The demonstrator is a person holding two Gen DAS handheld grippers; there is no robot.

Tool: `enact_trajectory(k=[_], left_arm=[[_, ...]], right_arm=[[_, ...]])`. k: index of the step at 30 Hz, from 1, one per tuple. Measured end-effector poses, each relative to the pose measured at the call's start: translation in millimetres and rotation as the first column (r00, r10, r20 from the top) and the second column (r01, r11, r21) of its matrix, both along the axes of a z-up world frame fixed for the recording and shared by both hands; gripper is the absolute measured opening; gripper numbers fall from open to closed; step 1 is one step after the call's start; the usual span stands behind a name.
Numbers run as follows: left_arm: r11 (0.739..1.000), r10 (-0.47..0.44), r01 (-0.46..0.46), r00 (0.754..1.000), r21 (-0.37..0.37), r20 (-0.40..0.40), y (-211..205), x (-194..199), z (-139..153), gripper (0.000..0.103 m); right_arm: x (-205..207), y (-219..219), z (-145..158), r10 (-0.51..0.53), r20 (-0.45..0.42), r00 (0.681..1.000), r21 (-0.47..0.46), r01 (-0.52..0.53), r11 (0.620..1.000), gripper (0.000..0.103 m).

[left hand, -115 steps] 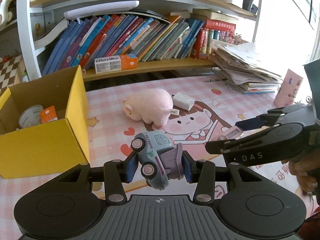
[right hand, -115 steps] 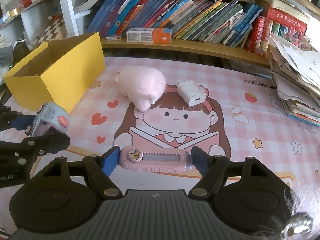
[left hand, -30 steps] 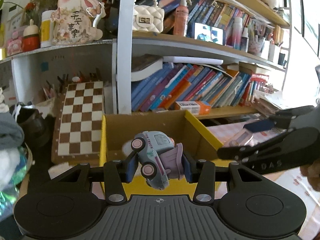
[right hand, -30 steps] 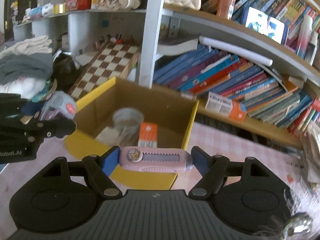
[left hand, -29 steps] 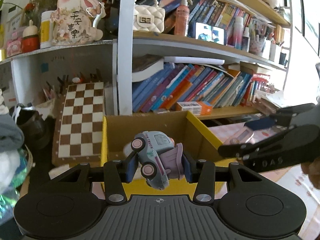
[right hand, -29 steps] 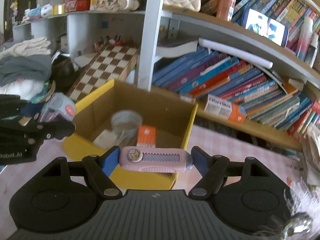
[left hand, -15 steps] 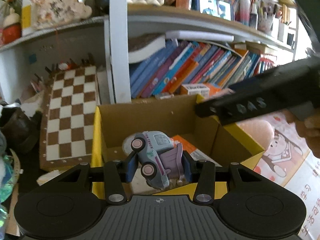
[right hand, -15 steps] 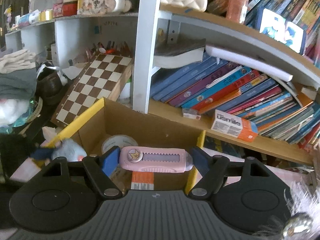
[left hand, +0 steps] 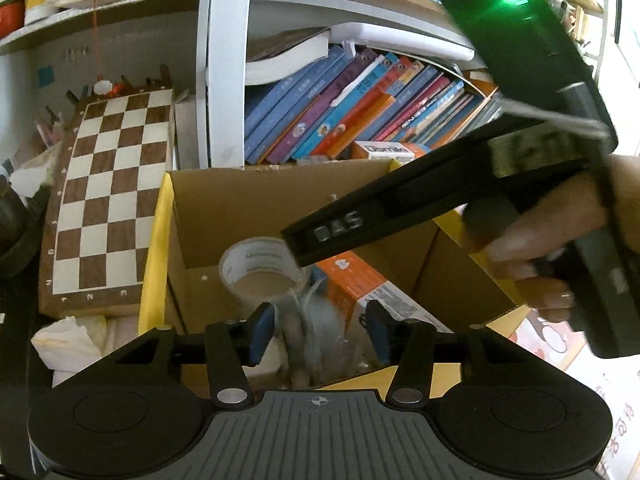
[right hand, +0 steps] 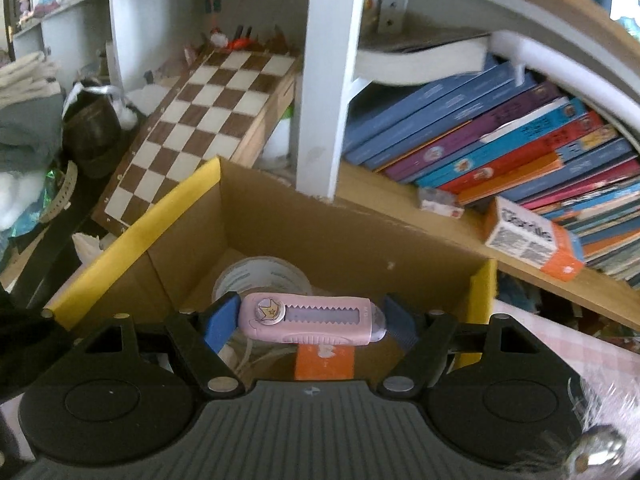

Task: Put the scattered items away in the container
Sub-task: 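Lower the toy car and box cutter into the yellow box and open both grippers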

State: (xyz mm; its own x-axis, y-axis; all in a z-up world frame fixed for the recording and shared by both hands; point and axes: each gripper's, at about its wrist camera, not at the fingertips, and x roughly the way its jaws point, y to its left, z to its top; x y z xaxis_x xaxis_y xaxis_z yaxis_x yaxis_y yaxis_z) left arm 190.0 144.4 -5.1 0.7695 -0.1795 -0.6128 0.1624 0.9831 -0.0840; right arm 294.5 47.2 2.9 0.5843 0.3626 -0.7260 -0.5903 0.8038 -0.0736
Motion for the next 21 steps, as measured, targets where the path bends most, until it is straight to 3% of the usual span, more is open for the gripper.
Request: enact_trajectory(k=[13,21], left_arm=[[1.0,0.006,-0.006,1.0,-0.015,-0.002,1.1,-2.4,-0.3,0.058],[1.0,0.004,-0.004,1.0,0.006,0.009,-4.6,-7.1,2.1,0.058]], right_arm=[[19.4,33.9,-18.6,0.046,-0.012,0.999,-0.031,-0.046,0.998,0.076],[19.2,22.9,-12.4,0.025,-0.01,1.0,0.023,-0.024,0.999,0.077]])
